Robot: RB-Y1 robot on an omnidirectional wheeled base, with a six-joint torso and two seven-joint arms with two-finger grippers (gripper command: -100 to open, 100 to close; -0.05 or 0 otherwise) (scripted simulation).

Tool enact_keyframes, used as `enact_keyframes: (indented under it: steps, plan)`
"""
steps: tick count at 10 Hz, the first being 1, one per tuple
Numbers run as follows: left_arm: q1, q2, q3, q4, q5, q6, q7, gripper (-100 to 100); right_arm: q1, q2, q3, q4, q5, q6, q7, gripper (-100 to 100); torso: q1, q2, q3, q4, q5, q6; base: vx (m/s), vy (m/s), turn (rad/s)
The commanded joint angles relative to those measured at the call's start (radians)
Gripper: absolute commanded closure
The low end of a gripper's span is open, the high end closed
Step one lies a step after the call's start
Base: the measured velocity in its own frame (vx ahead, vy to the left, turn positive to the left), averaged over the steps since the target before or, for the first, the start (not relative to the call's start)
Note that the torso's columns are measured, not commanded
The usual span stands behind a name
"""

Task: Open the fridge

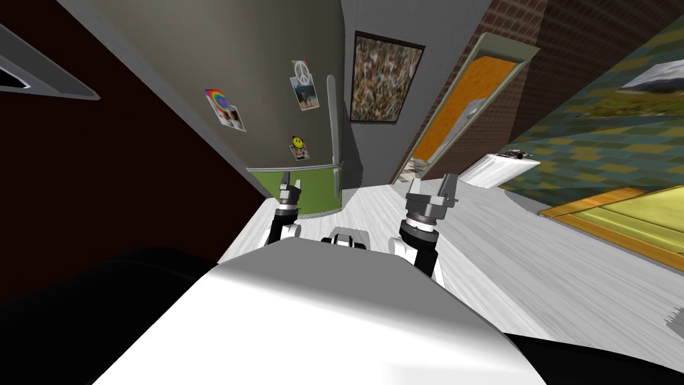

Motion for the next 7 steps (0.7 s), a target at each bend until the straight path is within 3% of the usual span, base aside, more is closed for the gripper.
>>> enact_keyframes:
  steps: [1, 3, 7]
  plan:
    - [-0.008, 0.061, 0.008, 0.030, 0.004, -0.021, -0.003, -100, 0.000, 0.000, 0.000, 0.000, 0.000, 0.000, 0.000, 0, 0.001, 0.001, -0.001, 0.001, 0.000, 0.000, 0.092, -0.050, 0.034]
    - [-0.021, 0.104, 0.020, 0.076, 0.009, -0.052, -0.007, -100, 0.000, 0.000, 0.000, 0.000, 0.000, 0.000, 0.000, 0, 0.001, 0.003, 0.000, 0.002, 0.000, 0.000, 0.130, -0.072, 0.056]
    - [-0.044, 0.135, 0.042, 0.163, 0.019, -0.112, -0.016, -100, 0.000, 0.000, 0.000, 0.000, 0.000, 0.000, 0.000, 0, 0.002, 0.005, 0.001, 0.002, 0.001, 0.000, 0.179, -0.102, 0.060]
